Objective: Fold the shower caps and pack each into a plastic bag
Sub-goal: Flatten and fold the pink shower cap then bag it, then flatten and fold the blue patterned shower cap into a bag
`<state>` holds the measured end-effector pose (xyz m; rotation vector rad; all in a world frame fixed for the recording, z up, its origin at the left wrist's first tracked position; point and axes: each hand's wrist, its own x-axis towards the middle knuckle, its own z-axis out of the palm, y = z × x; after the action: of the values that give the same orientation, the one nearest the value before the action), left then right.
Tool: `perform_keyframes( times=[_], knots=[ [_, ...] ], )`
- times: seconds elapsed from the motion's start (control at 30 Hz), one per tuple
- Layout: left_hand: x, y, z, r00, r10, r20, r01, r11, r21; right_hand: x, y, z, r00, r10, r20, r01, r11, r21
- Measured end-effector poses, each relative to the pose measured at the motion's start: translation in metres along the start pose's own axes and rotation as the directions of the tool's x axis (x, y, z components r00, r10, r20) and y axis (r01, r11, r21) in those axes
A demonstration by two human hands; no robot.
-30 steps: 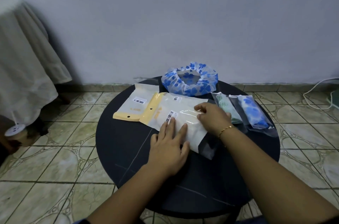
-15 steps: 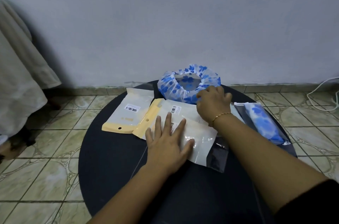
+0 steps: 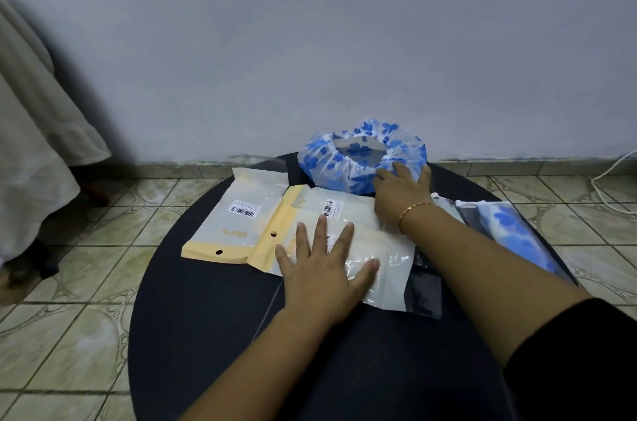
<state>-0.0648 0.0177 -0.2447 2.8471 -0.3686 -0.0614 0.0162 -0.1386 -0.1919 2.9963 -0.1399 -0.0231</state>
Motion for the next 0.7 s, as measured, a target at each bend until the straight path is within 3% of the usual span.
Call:
perform_keyframes(
  times=[0.23, 0.37, 0.43, 0.5, 0.53, 0.57, 0.6, 0.63, 0.67, 0.7],
  knots=[
    [0.019, 0.000, -0.006, 1.000, 0.016, 0.005, -0.016, 1.000, 0.004, -0.021, -0.005, -0.008, 0.981, 0.046, -0.191, -0.023, 0.993, 0.118],
    [0.016, 0.001, -0.012, 0.993, 0.054, -0.108, -0.057, 0.998, -0.019, -0.054, -0.009, -0.015, 0.953, 0.066, -0.297, -0.019, 0.987, 0.158],
    [0.009, 0.000, -0.016, 0.973, 0.091, -0.212, -0.123, 0.982, -0.143, -0.076, -0.012, -0.009, 0.895, 0.061, -0.442, 0.013, 0.987, 0.162],
    [-0.003, 0.001, -0.022, 0.952, 0.038, -0.305, -0.169, 0.894, -0.415, -0.102, -0.013, -0.003, 0.796, 0.040, -0.604, 0.054, 0.989, 0.136],
    [-0.011, 0.003, -0.026, 0.953, -0.065, -0.295, -0.139, 0.772, -0.620, -0.116, -0.013, 0.000, 0.751, 0.016, -0.661, 0.075, 0.991, 0.109],
    [-0.022, 0.006, -0.034, 0.956, -0.203, -0.210, -0.071, 0.538, -0.840, -0.133, -0.014, 0.003, 0.734, -0.017, -0.679, 0.096, 0.992, 0.079],
    [-0.030, 0.007, -0.041, 0.954, -0.293, -0.069, -0.005, 0.214, -0.977, -0.148, -0.016, 0.006, 0.721, -0.052, -0.691, 0.115, 0.992, 0.045],
    [-0.039, 0.005, -0.047, 0.944, -0.325, 0.062, 0.033, -0.095, -0.995, -0.164, -0.018, 0.008, 0.706, -0.086, -0.702, 0.134, 0.991, 0.013],
    [-0.048, 0.001, -0.051, 0.940, -0.305, 0.155, 0.047, -0.334, -0.942, -0.180, -0.021, 0.012, 0.687, -0.122, -0.716, 0.159, 0.987, -0.016],
    [-0.058, -0.006, -0.054, 0.941, -0.267, 0.208, 0.057, -0.480, -0.875, -0.197, -0.025, 0.016, 0.682, -0.162, -0.713, 0.186, 0.982, -0.046]
  ],
)
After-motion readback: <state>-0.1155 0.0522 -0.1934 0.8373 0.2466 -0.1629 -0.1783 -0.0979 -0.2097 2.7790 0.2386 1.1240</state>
